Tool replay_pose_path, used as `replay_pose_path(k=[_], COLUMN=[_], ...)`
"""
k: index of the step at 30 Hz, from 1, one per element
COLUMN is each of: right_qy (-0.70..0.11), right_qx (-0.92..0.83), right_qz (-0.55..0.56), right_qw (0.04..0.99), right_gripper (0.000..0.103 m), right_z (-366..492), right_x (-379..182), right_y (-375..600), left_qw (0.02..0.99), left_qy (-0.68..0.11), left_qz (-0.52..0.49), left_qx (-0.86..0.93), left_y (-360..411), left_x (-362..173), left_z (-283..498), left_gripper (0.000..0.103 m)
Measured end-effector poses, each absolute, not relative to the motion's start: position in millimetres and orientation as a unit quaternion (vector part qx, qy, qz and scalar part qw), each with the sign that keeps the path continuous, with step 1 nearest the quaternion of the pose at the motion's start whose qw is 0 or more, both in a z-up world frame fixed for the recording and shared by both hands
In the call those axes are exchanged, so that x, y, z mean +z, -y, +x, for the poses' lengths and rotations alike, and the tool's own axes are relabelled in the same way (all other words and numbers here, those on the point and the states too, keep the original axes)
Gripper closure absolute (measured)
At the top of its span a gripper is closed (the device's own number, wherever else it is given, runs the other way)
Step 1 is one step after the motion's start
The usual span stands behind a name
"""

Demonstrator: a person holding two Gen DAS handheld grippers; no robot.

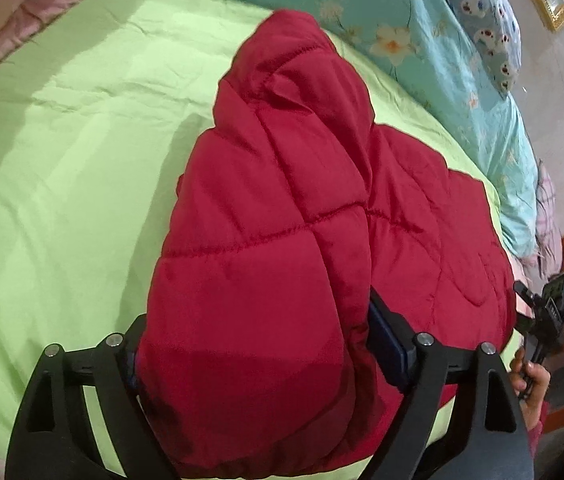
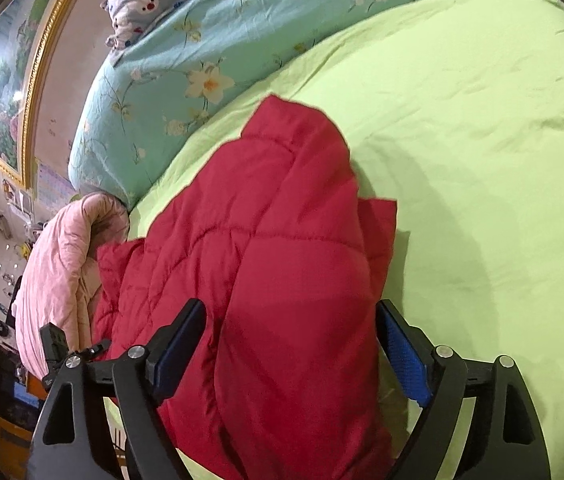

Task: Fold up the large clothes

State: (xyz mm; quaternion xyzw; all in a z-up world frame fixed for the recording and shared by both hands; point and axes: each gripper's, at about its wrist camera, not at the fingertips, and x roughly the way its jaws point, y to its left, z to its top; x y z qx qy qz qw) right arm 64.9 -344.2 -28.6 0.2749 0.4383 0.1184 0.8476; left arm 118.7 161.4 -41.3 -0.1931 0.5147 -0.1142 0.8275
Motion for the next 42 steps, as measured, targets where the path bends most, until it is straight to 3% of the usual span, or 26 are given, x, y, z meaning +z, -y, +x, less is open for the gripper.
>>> replay_pose_path(k=[13, 18, 23, 26, 32, 42], right_qy=[-0.405, -0.374, -0.353, -0.361, -0.383, -0.411], right_qx=[0.105, 0.045, 0.064, 0.095, 0.140, 0.156], right_qz=[0.210, 0.161, 0.131, 0.095, 0.040, -0.002], right_qw=[0.883, 0.912, 0.924, 0.923, 0.912, 0.898], right_gripper=[0.015, 0.015, 0.015, 0.019, 0.045, 0.045], right_z=[52.6, 44.3, 40.7, 44.4, 55.5, 87.5], right_x=[9.2, 26.8, 43.1, 42.2, 25.7, 6.2], right_y=[321.2, 321.6, 303.8, 274.6, 220.4, 194.6], left_qw=[0.818, 0.860, 0.888, 0.903, 0.918, 0.900], left_qy=[-0.526, -0.471, -0.428, -0.399, -0.374, -0.412], left_qz=[-0.194, -0.177, -0.136, -0.117, -0.038, -0.039], left_qx=[-0.129, -0.087, -0.095, -0.103, -0.126, -0.133], left_y=[-207.2, -214.3, -174.7, -146.9, -99.0, -89.9], left_x=[-38.6, -11.1, 11.8, 21.9, 20.0, -18.1], left_z=[95.2, 68.9, 57.4, 51.4, 47.9, 84.3], left_gripper=[0.016, 0.016, 0.016, 0.016, 0.016, 0.016])
